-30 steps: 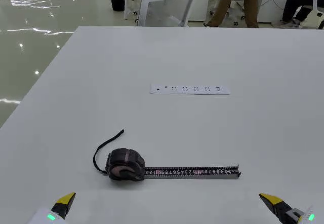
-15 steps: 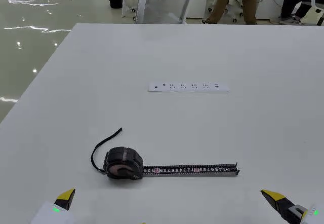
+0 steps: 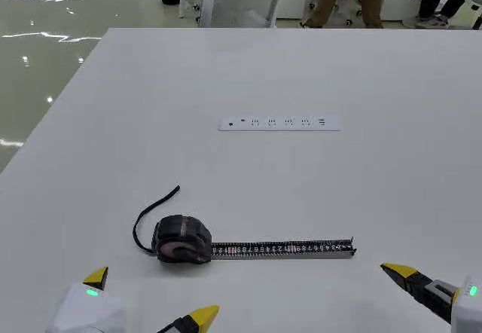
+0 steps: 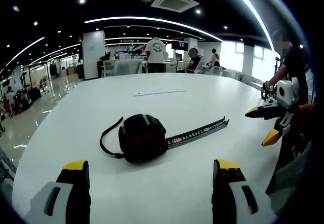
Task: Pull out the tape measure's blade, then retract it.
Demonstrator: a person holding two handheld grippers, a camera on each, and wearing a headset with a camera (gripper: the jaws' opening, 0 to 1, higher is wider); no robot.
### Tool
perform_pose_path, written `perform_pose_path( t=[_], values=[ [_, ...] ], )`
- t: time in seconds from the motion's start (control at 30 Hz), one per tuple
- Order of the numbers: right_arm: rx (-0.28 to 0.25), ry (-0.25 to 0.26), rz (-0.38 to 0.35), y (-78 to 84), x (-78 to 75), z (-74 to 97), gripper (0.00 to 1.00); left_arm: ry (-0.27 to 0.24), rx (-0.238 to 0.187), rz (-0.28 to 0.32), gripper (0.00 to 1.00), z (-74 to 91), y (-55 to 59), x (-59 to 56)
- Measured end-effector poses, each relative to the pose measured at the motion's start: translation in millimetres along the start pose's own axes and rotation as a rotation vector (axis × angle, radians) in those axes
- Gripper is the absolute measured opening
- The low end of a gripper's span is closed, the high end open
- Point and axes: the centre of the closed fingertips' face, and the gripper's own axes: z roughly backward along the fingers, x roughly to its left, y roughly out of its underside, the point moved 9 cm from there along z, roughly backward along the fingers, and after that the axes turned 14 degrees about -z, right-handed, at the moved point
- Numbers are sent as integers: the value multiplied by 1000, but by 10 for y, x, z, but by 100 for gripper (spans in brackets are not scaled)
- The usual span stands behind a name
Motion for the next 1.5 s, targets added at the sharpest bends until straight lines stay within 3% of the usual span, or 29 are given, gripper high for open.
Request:
perform_pose_path(
  t=[0.3,0.7,1.2,1.5],
  values=[
    [25,-45,46,-29,-180,-42,78,-31,2,49,98,-142,-59,8],
    [68,-106,126,-84,-472,-163,68,-52,8,58,97,-329,-118,0],
    [172,-198,227,-150,-828,-396,58,-86,23,82,90,-556,-150,14],
    [228,-244,287,-256,-893,-533,52,-112,30,113,87,-704,-189,40]
  ],
)
